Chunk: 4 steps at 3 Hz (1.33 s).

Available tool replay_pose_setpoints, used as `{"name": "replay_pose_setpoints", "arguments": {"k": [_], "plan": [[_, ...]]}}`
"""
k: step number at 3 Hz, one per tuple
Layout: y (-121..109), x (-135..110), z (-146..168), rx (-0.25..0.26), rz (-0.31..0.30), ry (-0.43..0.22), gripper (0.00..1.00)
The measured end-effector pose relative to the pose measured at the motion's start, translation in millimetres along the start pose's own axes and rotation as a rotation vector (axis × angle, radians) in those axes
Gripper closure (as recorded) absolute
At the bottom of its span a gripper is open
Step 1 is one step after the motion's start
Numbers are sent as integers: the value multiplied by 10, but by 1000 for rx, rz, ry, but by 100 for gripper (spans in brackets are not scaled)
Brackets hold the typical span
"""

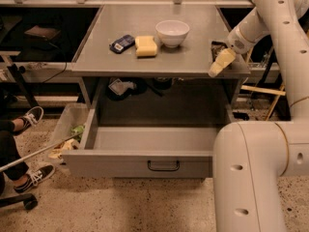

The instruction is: Place rxbar chocolate into top drawer

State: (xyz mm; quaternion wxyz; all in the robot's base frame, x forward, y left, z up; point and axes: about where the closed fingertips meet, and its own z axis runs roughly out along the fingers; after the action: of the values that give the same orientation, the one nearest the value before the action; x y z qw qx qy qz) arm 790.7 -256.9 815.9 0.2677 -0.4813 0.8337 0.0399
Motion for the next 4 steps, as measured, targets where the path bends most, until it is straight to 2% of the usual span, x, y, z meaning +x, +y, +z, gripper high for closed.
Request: {"name": "replay_pose_setpoints", "arguments": {"k": [1,4], "plan": [[0,0,0,0,0,0,19],[2,-26,-55,4,-1,-1,88]]}}
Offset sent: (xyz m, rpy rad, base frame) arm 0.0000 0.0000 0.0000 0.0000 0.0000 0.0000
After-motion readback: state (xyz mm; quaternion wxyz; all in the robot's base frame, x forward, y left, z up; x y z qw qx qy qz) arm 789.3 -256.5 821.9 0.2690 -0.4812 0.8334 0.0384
